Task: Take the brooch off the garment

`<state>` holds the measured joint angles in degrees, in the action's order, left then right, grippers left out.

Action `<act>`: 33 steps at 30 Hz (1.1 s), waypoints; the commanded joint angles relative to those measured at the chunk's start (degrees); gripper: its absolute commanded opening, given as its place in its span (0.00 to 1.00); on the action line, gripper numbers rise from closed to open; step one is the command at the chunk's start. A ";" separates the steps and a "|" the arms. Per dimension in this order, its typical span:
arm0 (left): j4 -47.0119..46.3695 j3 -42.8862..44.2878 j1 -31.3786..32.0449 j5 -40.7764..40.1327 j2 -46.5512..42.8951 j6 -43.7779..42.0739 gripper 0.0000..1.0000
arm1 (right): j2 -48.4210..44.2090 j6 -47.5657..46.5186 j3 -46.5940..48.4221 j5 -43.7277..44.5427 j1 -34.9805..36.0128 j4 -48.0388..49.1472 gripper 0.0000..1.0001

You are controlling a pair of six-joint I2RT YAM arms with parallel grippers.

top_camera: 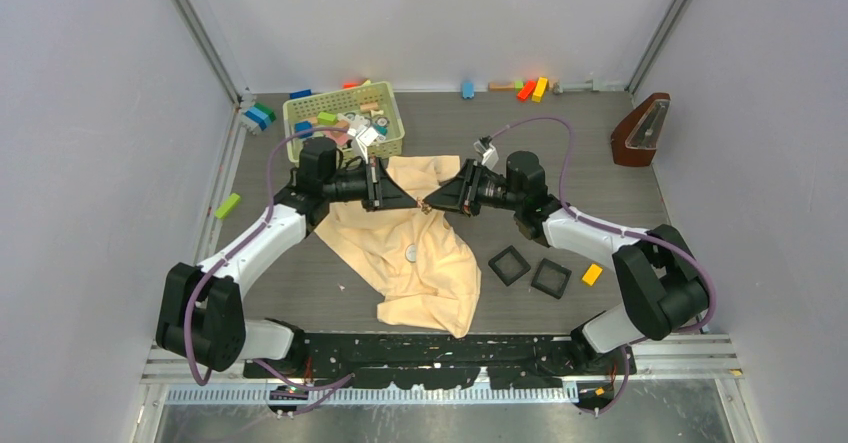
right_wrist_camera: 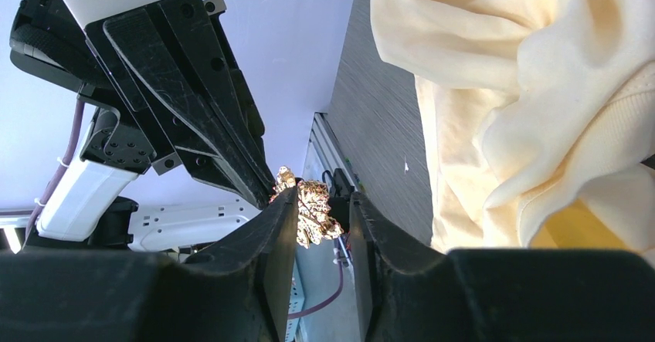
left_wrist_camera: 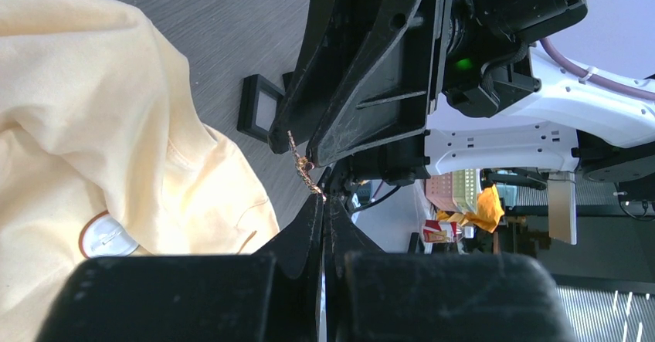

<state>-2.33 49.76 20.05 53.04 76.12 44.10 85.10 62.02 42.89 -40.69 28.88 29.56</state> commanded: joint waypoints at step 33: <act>-7.05 -1.48 2.18 2.01 1.80 1.88 0.00 | -3.07 5.58 -3.58 -0.99 -0.41 13.41 0.14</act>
<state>-6.37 48.18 21.61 53.87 78.17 45.17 82.67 67.68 39.24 -41.82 28.36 38.63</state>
